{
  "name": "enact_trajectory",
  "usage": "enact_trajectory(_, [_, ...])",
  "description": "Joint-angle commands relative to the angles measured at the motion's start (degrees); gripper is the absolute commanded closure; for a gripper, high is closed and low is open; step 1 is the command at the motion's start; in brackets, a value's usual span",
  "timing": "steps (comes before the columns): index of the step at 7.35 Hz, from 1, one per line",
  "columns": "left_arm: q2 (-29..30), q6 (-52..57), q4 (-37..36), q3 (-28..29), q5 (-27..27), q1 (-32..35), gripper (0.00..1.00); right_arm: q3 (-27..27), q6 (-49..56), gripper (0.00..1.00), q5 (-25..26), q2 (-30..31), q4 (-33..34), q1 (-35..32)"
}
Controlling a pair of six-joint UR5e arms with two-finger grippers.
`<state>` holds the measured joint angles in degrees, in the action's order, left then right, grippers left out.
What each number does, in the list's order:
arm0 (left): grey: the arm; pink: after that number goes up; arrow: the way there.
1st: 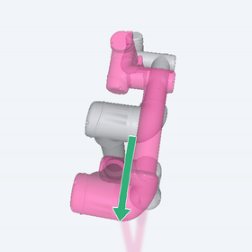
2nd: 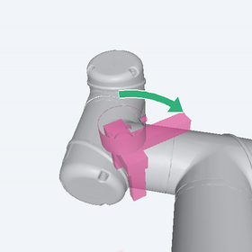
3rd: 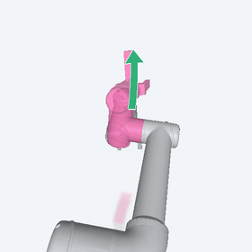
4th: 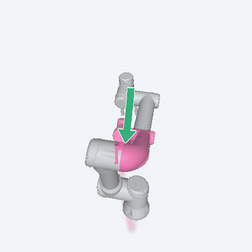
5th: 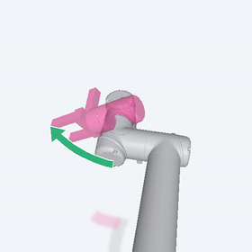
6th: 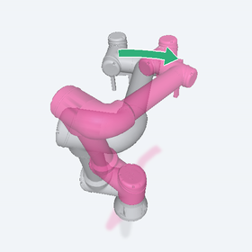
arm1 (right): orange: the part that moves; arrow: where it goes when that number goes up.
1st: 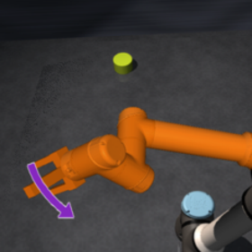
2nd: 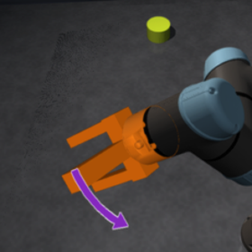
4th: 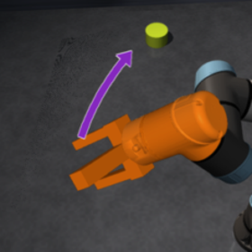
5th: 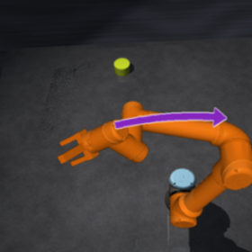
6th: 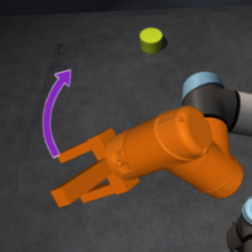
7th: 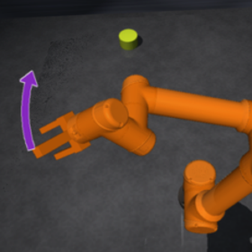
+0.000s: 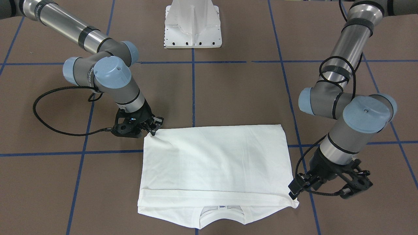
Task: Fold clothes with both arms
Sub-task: 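Grasp the folded shirt edge with the right gripper and drag it nearer the robot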
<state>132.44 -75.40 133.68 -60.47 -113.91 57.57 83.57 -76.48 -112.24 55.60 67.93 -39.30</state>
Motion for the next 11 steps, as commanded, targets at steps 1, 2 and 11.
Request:
enact_trajectory(1, [0.2, -0.1, 0.0, -0.1, 0.0, -0.1, 0.01, 4.9, 0.5, 1.00, -0.7, 4.6, 0.0, -1.2])
enact_trajectory(2, [0.2, -0.2, 0.0, -0.1, 0.0, -0.1, 0.01, 9.7, 0.0, 1.00, -0.2, 9.1, 0.1, -1.3])
enact_trajectory(11, [-1.0, -0.4, 0.0, -2.6, 0.2, -0.2, 0.01, 49.7, -14.0, 1.00, 4.2, 25.8, 39.8, 30.5])
